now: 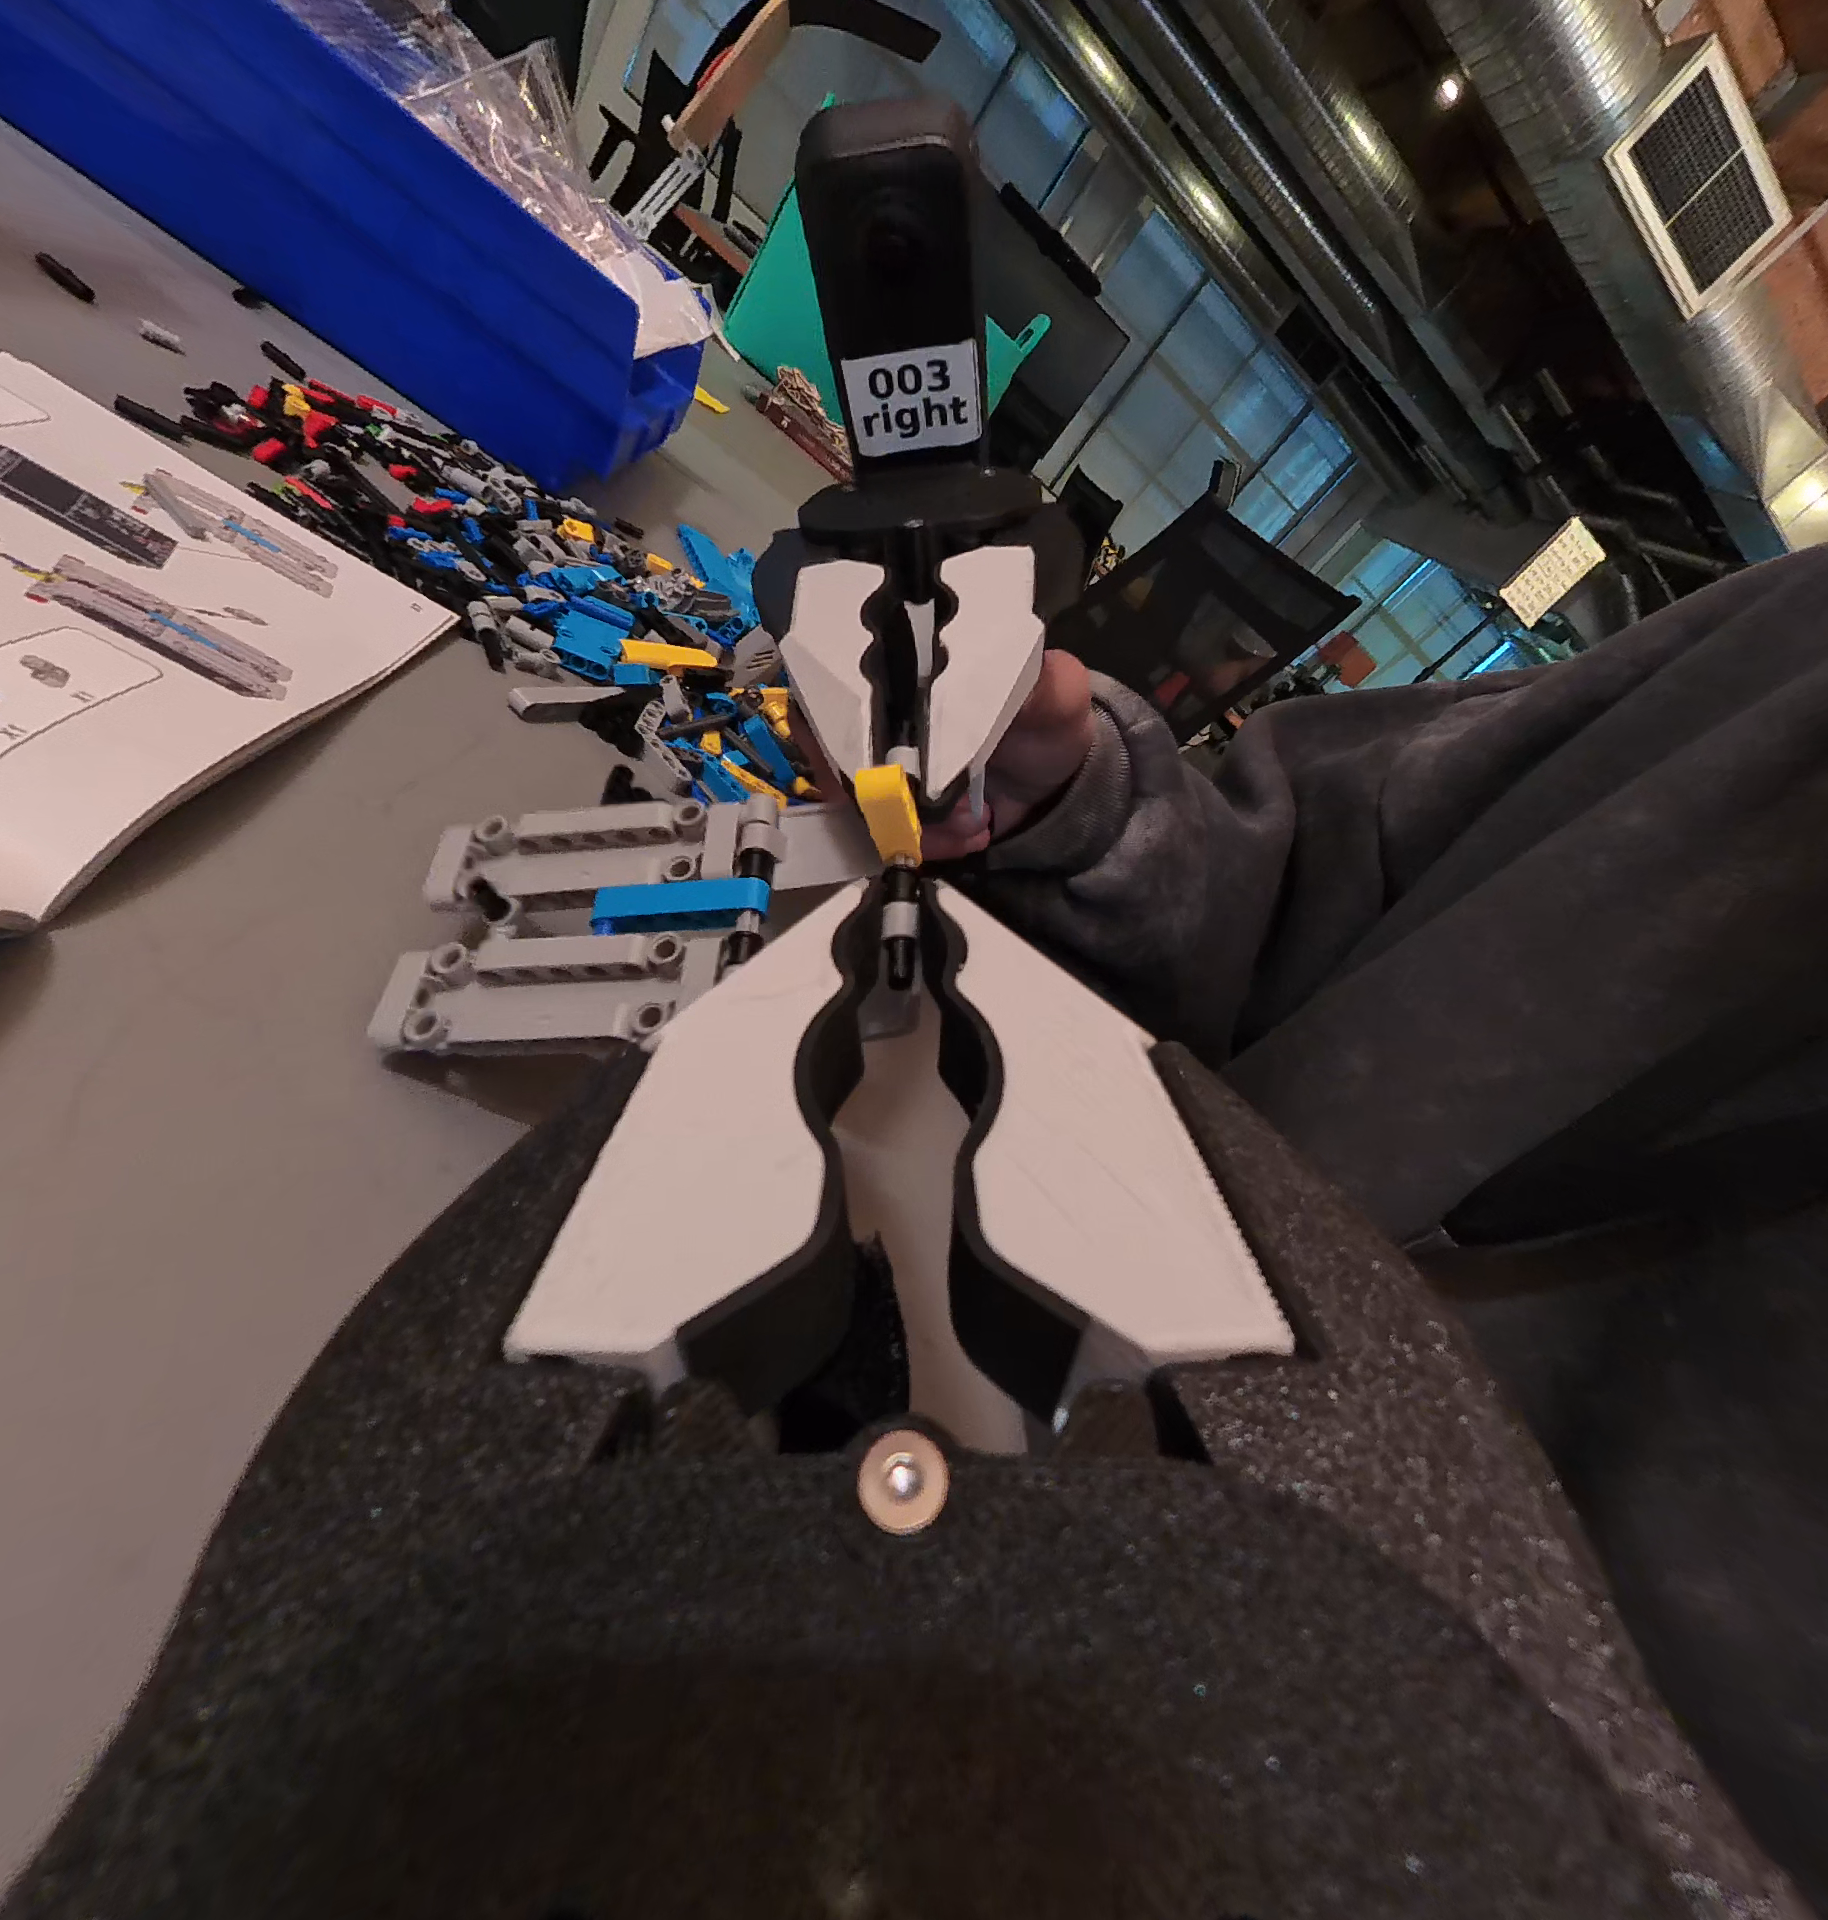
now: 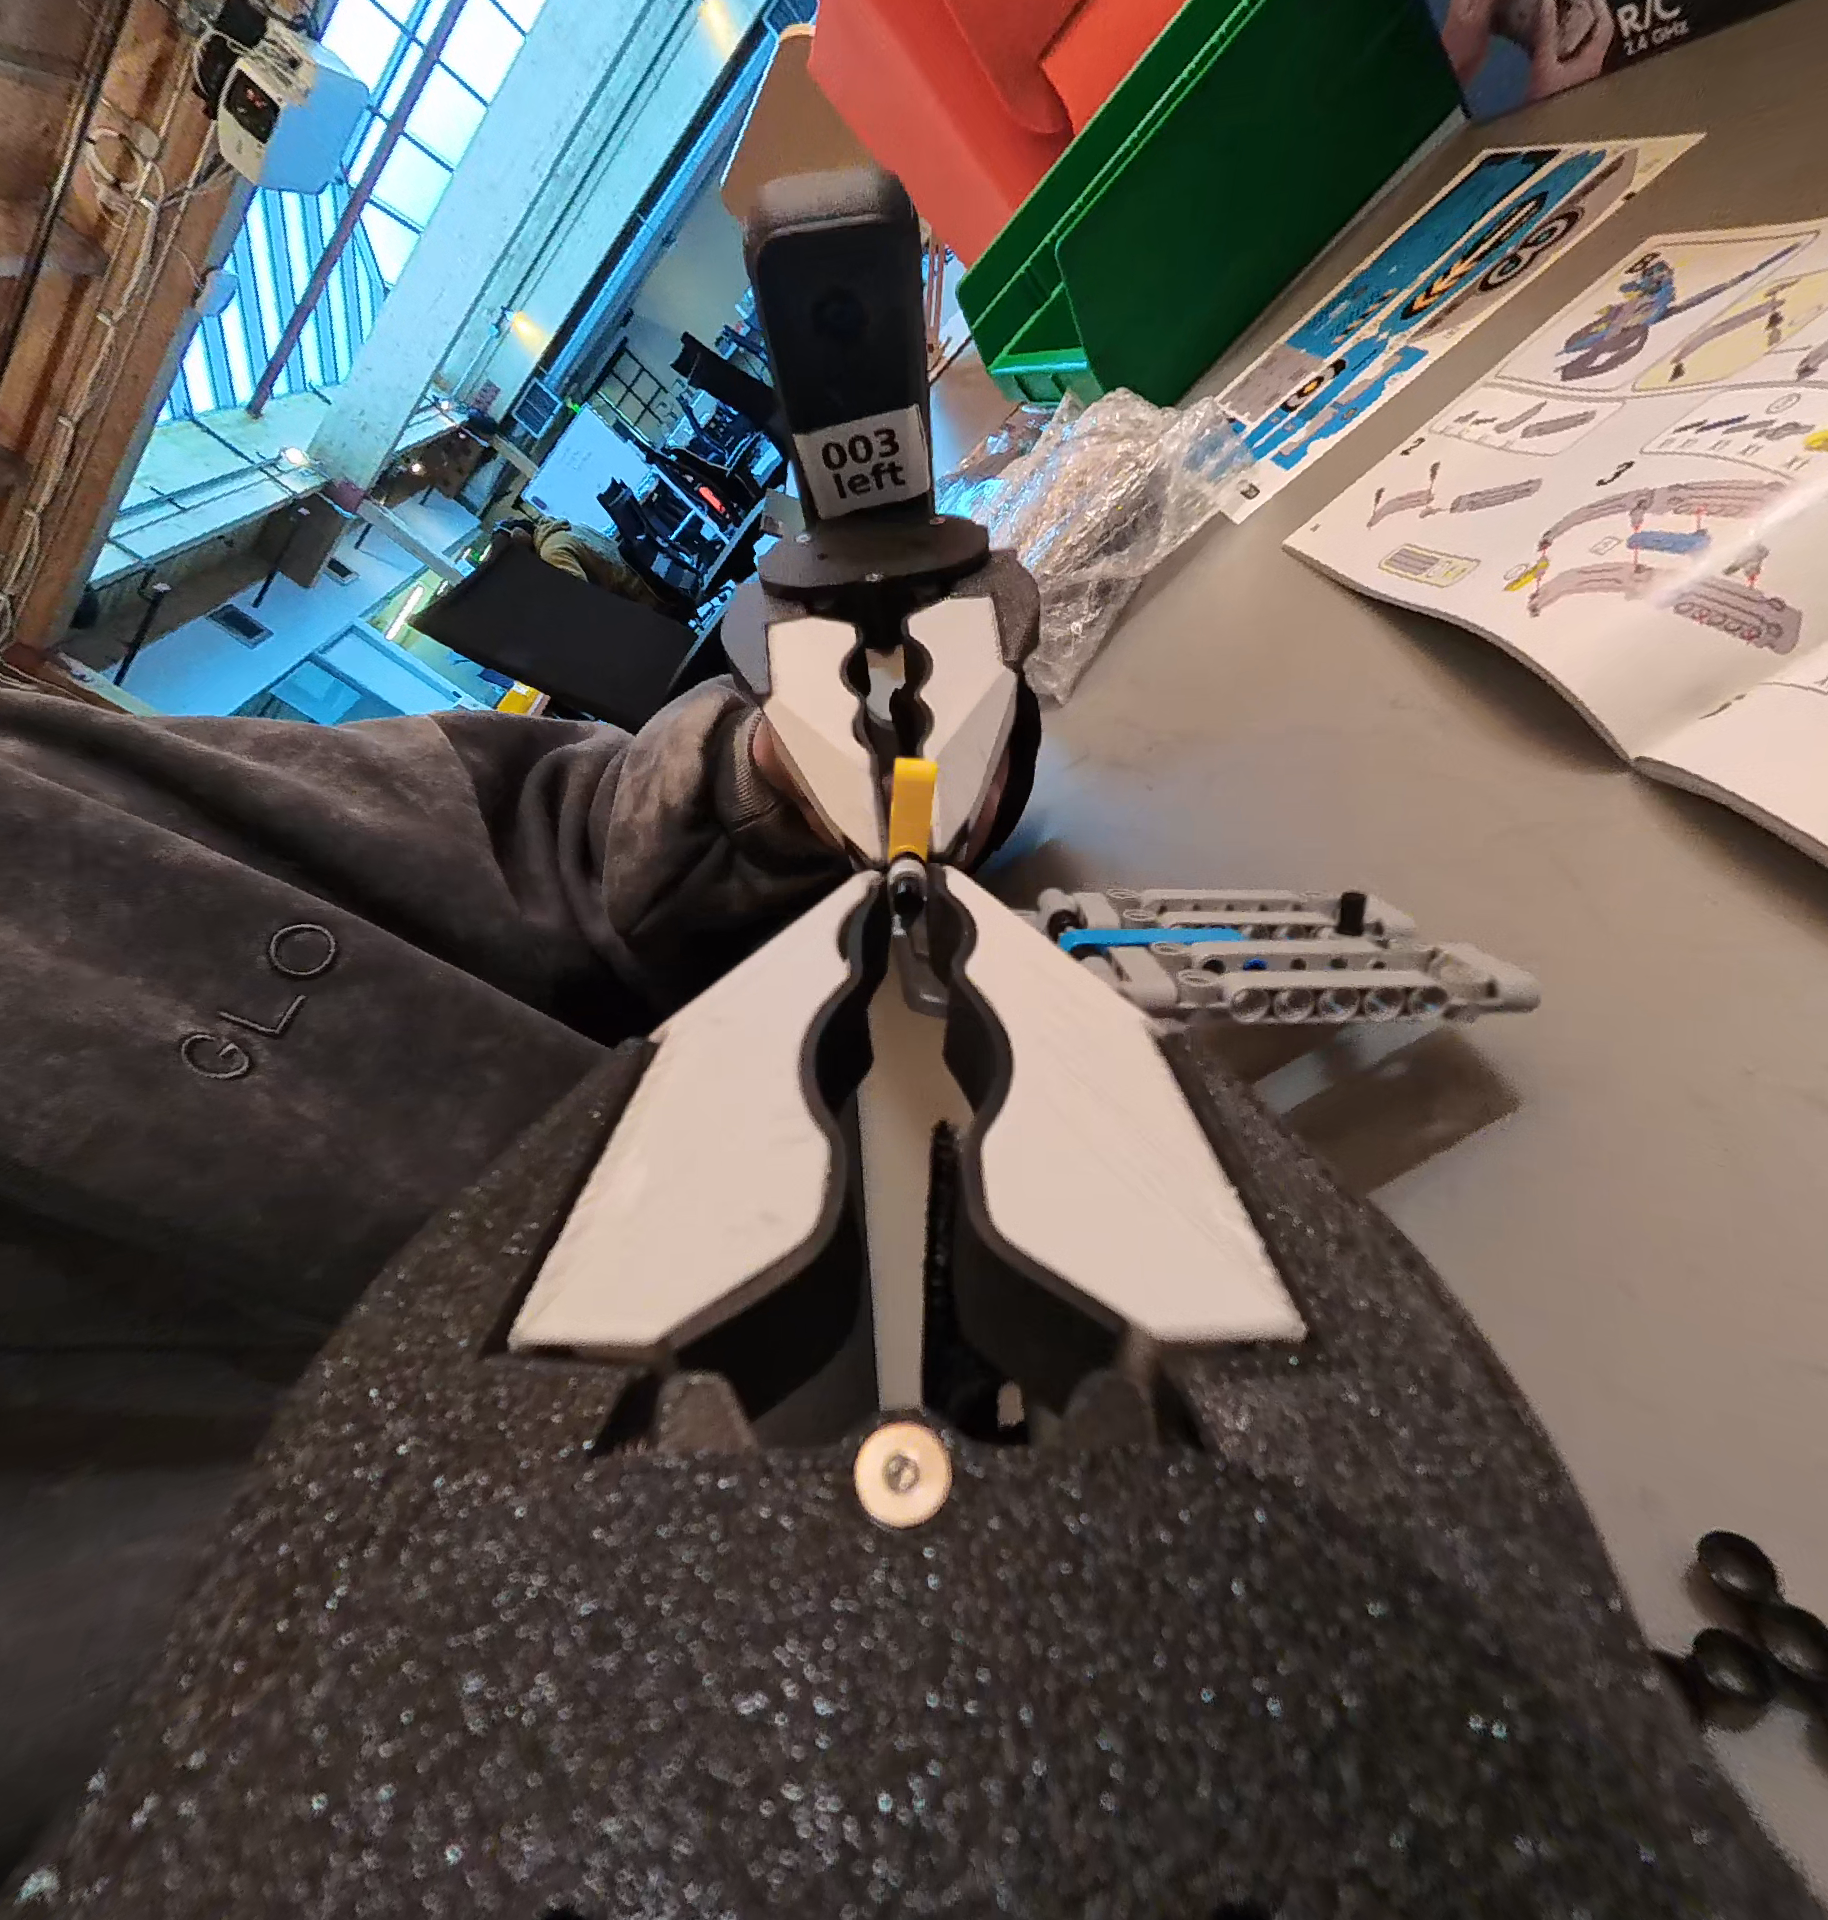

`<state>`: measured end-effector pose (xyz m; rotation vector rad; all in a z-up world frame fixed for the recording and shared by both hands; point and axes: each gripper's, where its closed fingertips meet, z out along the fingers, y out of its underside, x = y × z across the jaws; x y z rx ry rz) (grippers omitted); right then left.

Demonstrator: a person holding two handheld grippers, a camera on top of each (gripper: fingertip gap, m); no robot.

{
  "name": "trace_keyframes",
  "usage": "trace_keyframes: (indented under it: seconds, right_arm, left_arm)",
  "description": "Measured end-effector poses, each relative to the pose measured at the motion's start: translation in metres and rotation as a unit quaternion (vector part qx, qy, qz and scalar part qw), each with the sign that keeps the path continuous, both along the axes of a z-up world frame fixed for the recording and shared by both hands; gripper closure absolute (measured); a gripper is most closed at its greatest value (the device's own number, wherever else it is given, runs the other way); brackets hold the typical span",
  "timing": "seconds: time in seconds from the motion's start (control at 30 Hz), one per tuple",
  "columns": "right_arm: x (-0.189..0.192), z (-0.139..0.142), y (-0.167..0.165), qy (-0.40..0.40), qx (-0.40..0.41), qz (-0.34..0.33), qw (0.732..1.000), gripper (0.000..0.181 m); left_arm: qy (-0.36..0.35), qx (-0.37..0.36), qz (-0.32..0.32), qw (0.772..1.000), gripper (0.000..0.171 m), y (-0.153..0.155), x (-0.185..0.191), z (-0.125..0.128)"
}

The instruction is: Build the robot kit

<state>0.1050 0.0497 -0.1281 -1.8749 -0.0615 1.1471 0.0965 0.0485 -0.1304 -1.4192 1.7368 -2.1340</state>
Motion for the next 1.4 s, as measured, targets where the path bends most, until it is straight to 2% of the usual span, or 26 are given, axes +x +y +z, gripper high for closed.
trace_keyframes:
  seconds: [0.3, 0.57, 0.77, 1.1, 1.4]
  right_arm:
    - [0.001, -0.005, -0.002, -0.006, -0.021, 0.004, 1.0, 0.176]
    - [-0.002, -0.007, -0.011, 0.012, -0.042, 0.043, 0.998, 0.177]
    - [-0.003, -0.014, -0.016, -0.012, -0.057, 0.054, 0.997, 0.177]
    - [-0.003, -0.005, -0.017, 0.02, -0.046, 0.062, 0.997, 0.176]
    - [-0.001, -0.009, -0.019, 0.006, -0.051, 0.06, 0.997, 0.177]
  left_arm:
    - [0.012, 0.0, 0.0, 1.0, 0.168, -0.005, 0.002, -0.007]
    - [0.007, 0.016, -0.022, 1.0, 0.168, -0.015, -0.001, -0.008]
    - [0.018, 0.029, -0.028, 0.999, 0.168, -0.019, -0.001, -0.014]
    - [0.014, -0.006, -0.033, 0.999, 0.169, -0.023, -0.001, -0.008]
    - [0.019, -0.011, -0.025, 0.999, 0.169, -0.023, 0.002, -0.01]
